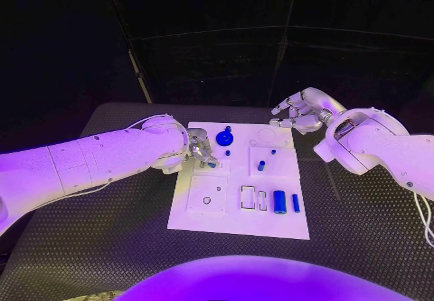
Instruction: Assemble the parts on the task board
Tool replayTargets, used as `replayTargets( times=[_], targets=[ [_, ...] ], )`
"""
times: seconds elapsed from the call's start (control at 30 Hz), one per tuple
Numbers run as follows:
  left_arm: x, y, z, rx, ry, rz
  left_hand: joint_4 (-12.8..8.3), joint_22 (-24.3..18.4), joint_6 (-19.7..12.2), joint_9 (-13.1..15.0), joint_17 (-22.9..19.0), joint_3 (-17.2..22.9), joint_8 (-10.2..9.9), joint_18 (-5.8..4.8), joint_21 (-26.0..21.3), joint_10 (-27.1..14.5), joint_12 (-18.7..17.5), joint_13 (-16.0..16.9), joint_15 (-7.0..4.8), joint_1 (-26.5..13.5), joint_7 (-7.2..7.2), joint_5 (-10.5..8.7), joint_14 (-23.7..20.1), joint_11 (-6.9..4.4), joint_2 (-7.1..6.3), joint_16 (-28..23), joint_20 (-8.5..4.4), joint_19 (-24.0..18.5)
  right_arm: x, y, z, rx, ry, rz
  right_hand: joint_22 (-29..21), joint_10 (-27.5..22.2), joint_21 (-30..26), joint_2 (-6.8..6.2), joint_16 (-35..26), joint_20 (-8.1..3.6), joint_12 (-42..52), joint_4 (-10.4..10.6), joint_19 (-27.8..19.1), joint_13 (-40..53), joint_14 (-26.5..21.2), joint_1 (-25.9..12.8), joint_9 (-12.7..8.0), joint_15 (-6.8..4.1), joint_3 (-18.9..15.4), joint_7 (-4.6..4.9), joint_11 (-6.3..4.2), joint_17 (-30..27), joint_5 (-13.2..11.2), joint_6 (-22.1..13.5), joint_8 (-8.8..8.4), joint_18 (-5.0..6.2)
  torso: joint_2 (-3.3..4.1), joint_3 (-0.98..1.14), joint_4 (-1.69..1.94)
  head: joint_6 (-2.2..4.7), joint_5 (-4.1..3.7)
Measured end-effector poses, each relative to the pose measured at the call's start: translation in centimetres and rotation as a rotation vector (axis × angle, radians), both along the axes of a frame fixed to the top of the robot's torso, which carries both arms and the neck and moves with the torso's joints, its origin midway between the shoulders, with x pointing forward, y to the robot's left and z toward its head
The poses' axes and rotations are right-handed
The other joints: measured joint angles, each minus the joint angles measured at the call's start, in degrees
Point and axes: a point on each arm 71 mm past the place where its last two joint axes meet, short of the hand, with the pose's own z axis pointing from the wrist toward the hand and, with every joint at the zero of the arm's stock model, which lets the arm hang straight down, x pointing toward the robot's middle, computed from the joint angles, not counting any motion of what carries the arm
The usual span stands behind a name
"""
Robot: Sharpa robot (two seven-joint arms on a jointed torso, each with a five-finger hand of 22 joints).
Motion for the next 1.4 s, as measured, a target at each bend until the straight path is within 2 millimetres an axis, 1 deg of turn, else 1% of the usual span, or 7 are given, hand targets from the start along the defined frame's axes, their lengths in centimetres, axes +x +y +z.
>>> replayTargets(
  times=[0.6, 0.67, 0.77, 1.03, 1.07, 1.37, 1.4],
  targets=[
    [0.02, -0.04, 0.02, 0.008, 0.003, -0.008, 0.0, 0.01, 0.05, 0.22, 0.0, 0.0, -0.02, 0.01, 0.0, -0.11, 0.0, 0.03, 0.0, 0.14, -0.05, -0.06, 0.0, 0.11, -0.17, 0.0, 0.0, -0.01, 0.01, 0.05, -0.01, 0.0, 0.0, 0.001, 0.0, 0.0, 0.0, 0.0, -0.2, 0.0, 0.0, 0.0, 0.0, 0.0, 0.0, 0.0, 0.0, 0.0, 0.0, 0.0, 0.0, 0.0, 0.0, 0.0, 0.0, 0.0, -0.01, 0.0, 0.0, -0.08, 0.06],
    [0.04, -0.08, 0.01, 0.009, 0.004, -0.01, 0.16, 0.04, 0.13, 0.4, 0.0, 0.16, 0.47, 0.0, 0.0, -0.17, 0.0, 0.05, 0.0, -0.06, -0.13, -0.06, 0.0, 0.17, -0.37, 0.0, 0.0, -0.01, 0.01, 0.06, -0.01, 0.0, 0.0, 0.001, 0.0, 0.0, 0.0, 0.0, -0.2, 0.0, 0.0, 0.0, 0.0, 0.0, 0.0, 0.0, 0.0, 0.0, 0.0, 0.0, 0.0, 0.0, 0.0, 0.0, 0.0, 0.0, -0.01, 0.01, 0.0, -0.1, 0.06],
    [0.07, -0.13, -0.02, 0.013, 0.008, -0.013, 0.15, 0.15, 0.84, 0.9, 0.0, 0.17, 1.3, 0.0, 0.0, 0.27, 0.0, 0.05, 0.0, -1.03, -0.82, -0.06, 0.0, -0.27, -1.15, 0.0, -0.01, -0.01, 0.01, 0.06, -0.01, 0.0, 0.0, 0.001, -0.06, 0.0, -0.17, 0.0, -0.2, -0.03, 0.0, 0.0, 0.03, -0.09, 0.0, 0.0, 0.0, 0.0, 0.0, 0.0, 0.0, -0.04, 0.36, 0.0, 0.0, 0.0, -0.01, 0.02, 0.0, -0.16, 0.06],
    [0.17, -0.19, -0.06, 0.024, 0.02, -0.025, -1.09, 0.59, 1.6, 1.42, 0.0, 1.74, 2.19, 0.0, 0.0, 1.0, 0.67, 0.65, -0.44, -3.36, -1.58, -0.06, 0.02, -0.99, -1.47, 0.0, -0.35, 0.34, 0.01, 0.06, -0.01, 0.0, 0.0, 0.001, -0.06, 0.0, -0.22, 0.0, -0.2, -0.21, 0.0, 0.0, 0.21, -0.09, 0.0, 0.0, 0.0, 0.0, 0.0, 0.0, 0.0, -0.06, 0.76, 0.0, 0.0, 0.0, -0.01, 0.03, 0.0, -0.26, 0.07],
    [0.18, -0.2, -0.07, 0.025, 0.021, -0.026, -1.89, 0.62, 1.64, 1.52, 0.0, 2.54, 2.19, 0.01, 0.0, 1.1, 0.67, 0.72, -0.44, -3.68, -1.61, -0.08, 0.02, -1.09, -1.5, 0.0, -0.45, 0.44, 0.01, 0.06, -0.01, 0.001, 0.0, 0.001, -0.06, 0.0, -0.22, 0.0, -0.2, -0.21, 0.0, 0.0, 0.21, -0.09, 0.0, 0.0, 0.0, 0.0, 0.0, 0.0, 0.0, -0.06, 0.82, 0.0, 0.0, 0.0, -0.01, 0.03, 0.0, -0.25, 0.03],
    [0.33, -0.33, -0.08, 0.033, 0.027, -0.032, -2.66, 0.77, 2.02, 1.64, 0.0, 3.31, 2.5, 0.0, 0.0, 1.25, 0.89, 0.9, -0.64, -4.99, -1.79, -0.19, -0.19, -1.06, -1.37, 0.0, -0.45, 0.44, 0.01, 0.06, -0.01, 0.001, 0.0, 0.001, -0.13, -0.21, -0.22, 0.0, -0.2, -0.21, 0.0, 0.15, 0.21, -0.15, 0.0, 0.0, 0.0, 0.0, -0.15, 0.0, -0.21, -0.06, 0.84, 0.0, 0.0, 0.0, -0.01, 0.03, 0.0, -0.19, -0.11],
    [0.36, -0.35, -0.09, 0.033, 0.027, -0.032, -3.24, 0.77, 2.03, 1.63, 0.0, 3.89, 2.51, 0.0, 0.0, 1.25, 0.89, 0.9, -0.64, -5.21, -1.79, -0.2, -0.19, -1.06, -1.45, 0.0, -0.45, 0.44, 0.01, 0.06, -0.01, 0.001, 0.0, 0.001, -0.13, -0.21, -0.22, 0.0, -0.2, -0.21, 0.0, 0.15, 0.21, -0.15, 0.0, 0.0, 0.0, 0.0, -0.15, 0.0, -0.21, -0.06, 0.84, 0.0, 0.0, 0.0, -0.02, 0.03, 0.0, -0.16, -0.14]
  ],
)
